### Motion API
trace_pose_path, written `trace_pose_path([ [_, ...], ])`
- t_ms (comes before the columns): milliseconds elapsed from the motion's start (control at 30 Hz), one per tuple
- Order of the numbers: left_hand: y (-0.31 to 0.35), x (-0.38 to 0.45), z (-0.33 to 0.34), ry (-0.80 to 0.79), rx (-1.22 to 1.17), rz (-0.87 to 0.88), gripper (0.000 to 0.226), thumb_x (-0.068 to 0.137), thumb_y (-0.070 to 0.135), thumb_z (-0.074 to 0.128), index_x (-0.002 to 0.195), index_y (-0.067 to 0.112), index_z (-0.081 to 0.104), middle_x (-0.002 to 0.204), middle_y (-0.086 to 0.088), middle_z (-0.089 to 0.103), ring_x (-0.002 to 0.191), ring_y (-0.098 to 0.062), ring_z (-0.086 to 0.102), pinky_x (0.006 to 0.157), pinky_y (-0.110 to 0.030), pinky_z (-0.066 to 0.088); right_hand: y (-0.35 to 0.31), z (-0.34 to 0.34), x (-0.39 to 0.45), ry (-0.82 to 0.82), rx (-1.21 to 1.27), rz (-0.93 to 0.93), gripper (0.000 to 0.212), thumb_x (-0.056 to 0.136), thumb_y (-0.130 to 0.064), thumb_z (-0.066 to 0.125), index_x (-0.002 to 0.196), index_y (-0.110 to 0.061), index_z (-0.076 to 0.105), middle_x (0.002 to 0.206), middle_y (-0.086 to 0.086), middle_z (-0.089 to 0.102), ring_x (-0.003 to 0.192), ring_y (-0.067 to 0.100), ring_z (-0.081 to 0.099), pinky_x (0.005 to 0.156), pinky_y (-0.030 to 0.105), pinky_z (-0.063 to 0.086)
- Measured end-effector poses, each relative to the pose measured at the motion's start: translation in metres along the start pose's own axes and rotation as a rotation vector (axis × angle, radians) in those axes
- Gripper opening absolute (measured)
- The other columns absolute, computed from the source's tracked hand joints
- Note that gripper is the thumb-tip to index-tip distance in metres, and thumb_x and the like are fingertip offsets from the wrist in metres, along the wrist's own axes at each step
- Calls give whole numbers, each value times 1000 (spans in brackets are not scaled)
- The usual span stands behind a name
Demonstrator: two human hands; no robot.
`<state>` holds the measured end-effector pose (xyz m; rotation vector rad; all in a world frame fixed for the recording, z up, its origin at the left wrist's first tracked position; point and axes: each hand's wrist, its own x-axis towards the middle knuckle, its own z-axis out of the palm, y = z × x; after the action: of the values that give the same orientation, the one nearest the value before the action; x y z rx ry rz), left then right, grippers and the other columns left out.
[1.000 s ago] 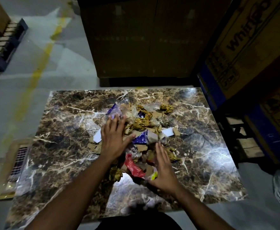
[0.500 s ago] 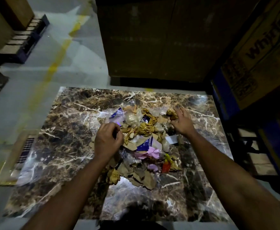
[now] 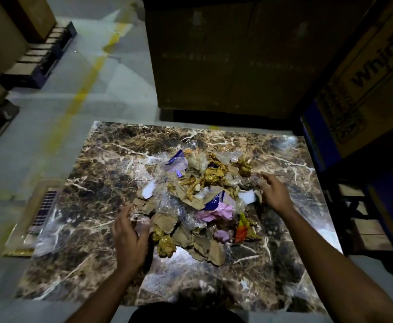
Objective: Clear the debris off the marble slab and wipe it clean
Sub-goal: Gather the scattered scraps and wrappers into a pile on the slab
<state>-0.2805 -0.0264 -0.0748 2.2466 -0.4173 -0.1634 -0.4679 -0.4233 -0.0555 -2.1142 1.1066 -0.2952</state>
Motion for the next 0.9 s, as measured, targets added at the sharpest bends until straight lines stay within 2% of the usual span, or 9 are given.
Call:
trace_pose_path([
  [133, -13, -31, 20, -77, 13, -93, 81, 93, 68, 30, 157, 20, 18, 163, -7, 22, 149, -28, 20, 120, -49, 20, 4, 36, -62, 71, 174, 154, 45, 108, -27, 48, 152, -20, 44, 155, 10, 46, 137, 29, 47, 111, 48, 40],
  [200, -4, -34, 32, -87, -12, -123, 78, 96, 60, 30, 159, 18, 14, 166, -6, 16, 152, -24, 13, 121, -42, 14, -8, 60, -83, 107, 269, 188, 47, 109, -26, 45, 156, -21, 38, 160, 6, 38, 143, 27, 41, 116, 45, 34],
  [333, 13, -21, 51, -157, -51, -100, 73, 97, 50, 31, 160, 16, 13, 167, -8, 14, 153, -24, 9, 124, -44, 10, -36, 79, -94, 160, 345, 195, 46, 110, -21, 39, 156, -16, 37, 158, 1, 38, 138, 16, 40, 103, 26, 29],
  [400, 15, -14, 52, -164, -58, -76, 72, 98, 52, 31, 159, 19, 14, 166, -9, 17, 153, -24, 11, 124, -51, 11, -36, 78, -97, 166, 346, 138, 44, 111, -24, 37, 155, -22, 39, 154, -2, 41, 133, 11, 41, 102, 30, 36],
  [500, 15, -1, 39, -62, -88, -48, 71, 97, 59, 30, 157, 23, 19, 162, -7, 24, 149, -24, 19, 118, -63, 18, -25, 65, -100, 316, 371, 190, 47, 103, -38, 37, 148, -29, 44, 144, 3, 51, 121, 24, 57, 95, 45, 51],
  [600, 25, 27, 17, -7, -134, 97, 66, 96, 57, 32, 152, 23, 31, 159, -3, 30, 145, -19, 23, 115, -61, 25, -28, 49, -125, 553, 401, 245, 54, 96, -42, 38, 146, -21, 45, 137, 7, 51, 109, 28, 59, 78, 36, 51],
  [733, 59, 78, 11, -86, -161, 257, 55, 97, 51, 36, 147, 27, 40, 157, -2, 34, 140, -15, 29, 107, -41, 29, -45, 77, -168, 492, 349, 51, 63, 95, -54, 41, 148, -21, 42, 149, 8, 42, 123, 21, 49, 95, 39, 45],
  [833, 81, 104, 26, -174, -197, 255, 51, 98, 50, 36, 148, 39, 38, 161, 2, 30, 141, -8, 22, 112, -43, 25, -68, 104, -158, 451, 285, -6, 63, 94, -57, 41, 151, -29, 38, 159, 3, 33, 138, 22, 38, 107, 46, 35],
  [900, 88, 110, 37, -240, -166, 251, 50, 98, 52, 35, 147, 46, 37, 164, 6, 24, 144, -10, 16, 115, -48, 20, -90, 110, -138, 443, 302, 13, 61, 95, -57, 42, 152, -37, 36, 162, 0, 27, 138, 19, 37, 107, 46, 38],
])
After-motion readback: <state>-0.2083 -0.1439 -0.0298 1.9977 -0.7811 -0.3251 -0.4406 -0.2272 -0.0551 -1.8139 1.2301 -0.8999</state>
